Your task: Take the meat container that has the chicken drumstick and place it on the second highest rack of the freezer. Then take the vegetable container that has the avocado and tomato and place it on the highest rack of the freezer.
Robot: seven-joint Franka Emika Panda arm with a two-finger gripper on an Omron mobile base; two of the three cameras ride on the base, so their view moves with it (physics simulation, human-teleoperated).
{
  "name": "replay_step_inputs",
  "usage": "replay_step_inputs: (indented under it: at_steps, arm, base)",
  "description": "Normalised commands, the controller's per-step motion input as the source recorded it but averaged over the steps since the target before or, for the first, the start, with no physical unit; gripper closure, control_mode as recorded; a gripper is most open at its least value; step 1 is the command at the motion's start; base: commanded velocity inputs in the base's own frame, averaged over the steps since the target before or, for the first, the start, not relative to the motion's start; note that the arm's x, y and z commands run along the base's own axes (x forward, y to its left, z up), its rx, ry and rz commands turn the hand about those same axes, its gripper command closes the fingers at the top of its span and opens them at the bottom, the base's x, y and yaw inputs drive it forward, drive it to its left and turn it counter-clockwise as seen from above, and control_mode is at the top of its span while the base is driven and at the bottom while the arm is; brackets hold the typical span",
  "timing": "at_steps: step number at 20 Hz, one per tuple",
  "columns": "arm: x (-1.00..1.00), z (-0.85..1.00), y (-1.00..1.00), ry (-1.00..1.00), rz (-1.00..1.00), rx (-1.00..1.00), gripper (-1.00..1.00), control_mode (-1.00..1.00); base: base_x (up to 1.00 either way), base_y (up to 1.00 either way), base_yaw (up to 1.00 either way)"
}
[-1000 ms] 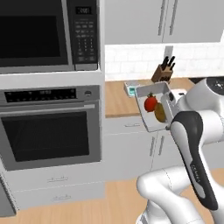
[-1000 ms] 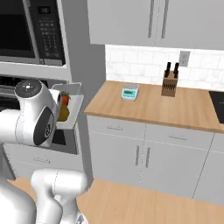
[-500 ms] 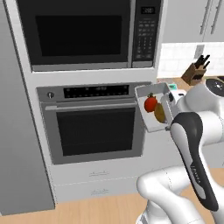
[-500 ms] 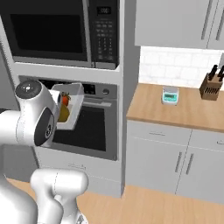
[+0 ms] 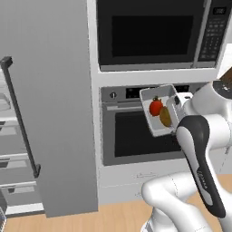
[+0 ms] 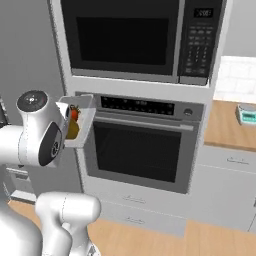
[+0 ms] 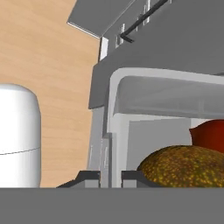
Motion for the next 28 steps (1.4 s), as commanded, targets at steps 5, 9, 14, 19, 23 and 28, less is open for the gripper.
replay_step_inputs:
  at_steps: [5,9,14,19,23,28]
  arm:
    - [0.00,0.00,0.00,0.00,0.00,0.00,1.00,1.00]
    - [0.00,0.00,0.00,0.00,0.00,0.00,1.00,1.00]
    - [0.00,0.00,0.00,0.00,0.00,0.00,1.00,1.00]
    - [0.00,0.00,0.00,0.00,0.00,0.00,1.00,1.00]
    - [0.00,0.00,0.00,0.00,0.00,0.00,1.00,1.00]
    - [0.00,0.00,0.00,0.00,0.00,0.00,1.00,1.00]
  base:
    - [0.30,1.00,0.00]
    - [0.37,1.00,0.00]
    - [0.40,1.00,0.00]
    - [0.40,0.99,0.00]
    - [0.46,0.75,0.00]
    - [0.30,0.09,-0.12]
